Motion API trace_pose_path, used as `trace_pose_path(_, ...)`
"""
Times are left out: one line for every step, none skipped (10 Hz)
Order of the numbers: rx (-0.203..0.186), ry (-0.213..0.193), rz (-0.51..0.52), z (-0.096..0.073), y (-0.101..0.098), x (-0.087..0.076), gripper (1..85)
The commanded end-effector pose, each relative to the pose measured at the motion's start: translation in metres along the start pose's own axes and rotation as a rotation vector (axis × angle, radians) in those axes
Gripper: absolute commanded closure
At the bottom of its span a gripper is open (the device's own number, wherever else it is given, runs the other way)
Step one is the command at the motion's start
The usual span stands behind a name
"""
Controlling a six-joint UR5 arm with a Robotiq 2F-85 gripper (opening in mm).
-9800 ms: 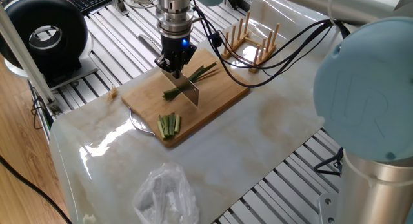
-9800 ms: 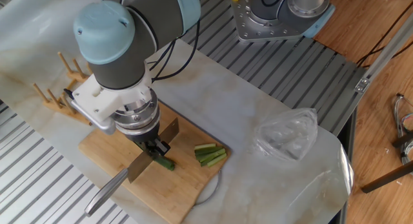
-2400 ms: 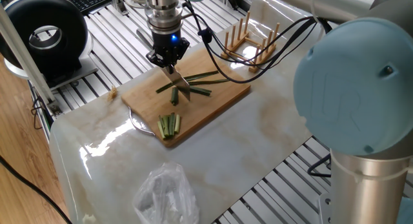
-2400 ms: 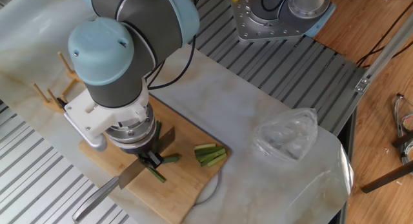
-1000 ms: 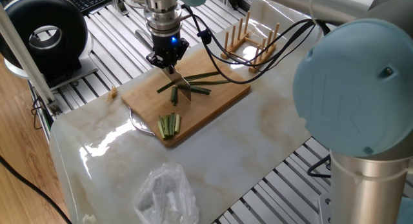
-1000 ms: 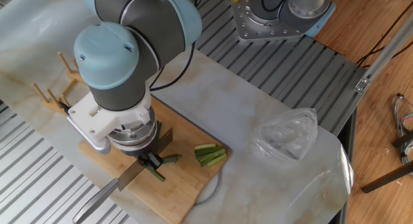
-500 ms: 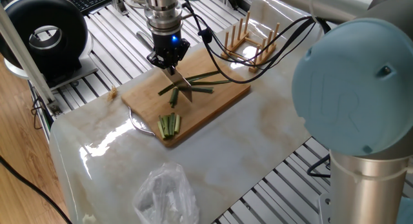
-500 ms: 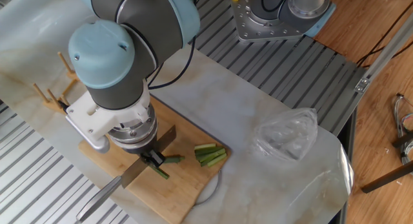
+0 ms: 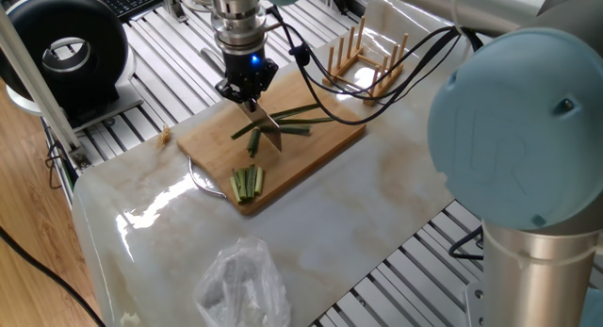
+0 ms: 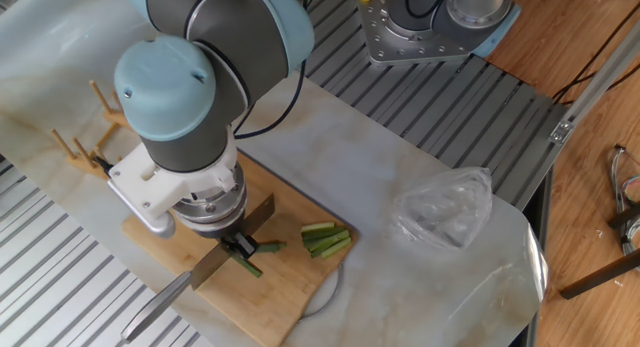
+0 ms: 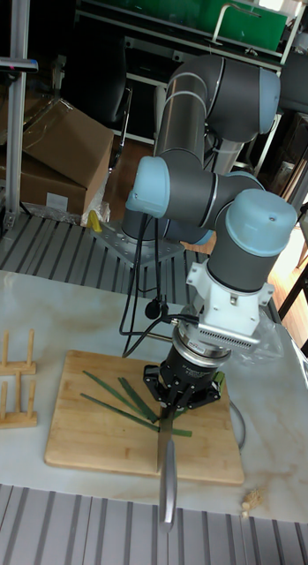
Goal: Chop the green garlic
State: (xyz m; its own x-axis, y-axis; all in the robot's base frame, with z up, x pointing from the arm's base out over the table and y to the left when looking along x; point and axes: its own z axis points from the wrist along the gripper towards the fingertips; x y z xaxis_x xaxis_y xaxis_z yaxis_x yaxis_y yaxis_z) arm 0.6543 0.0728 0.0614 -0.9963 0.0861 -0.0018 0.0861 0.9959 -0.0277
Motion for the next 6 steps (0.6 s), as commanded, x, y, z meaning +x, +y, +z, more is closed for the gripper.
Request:
trace_pose_path(-0.004,0.018,0.008,-0.002,0.001,0.007,84.3)
trace_pose_path(-0.002,0.041,0.007,-0.012,0.0,0.015,84.3)
trace_pose_path(-0.002,0.053,0.007,-0.02,-0.001,0.021,84.3)
trace_pose_path(-0.01,0.051,0.004,-0.023,-0.001,0.024,84.3)
trace_pose_path(-0.004,0.038,0.005,-0.022,-0.003,0.025,84.3)
trace_pose_path(0.003,0.033,0.004,-0.021,-0.004,0.024,84.3)
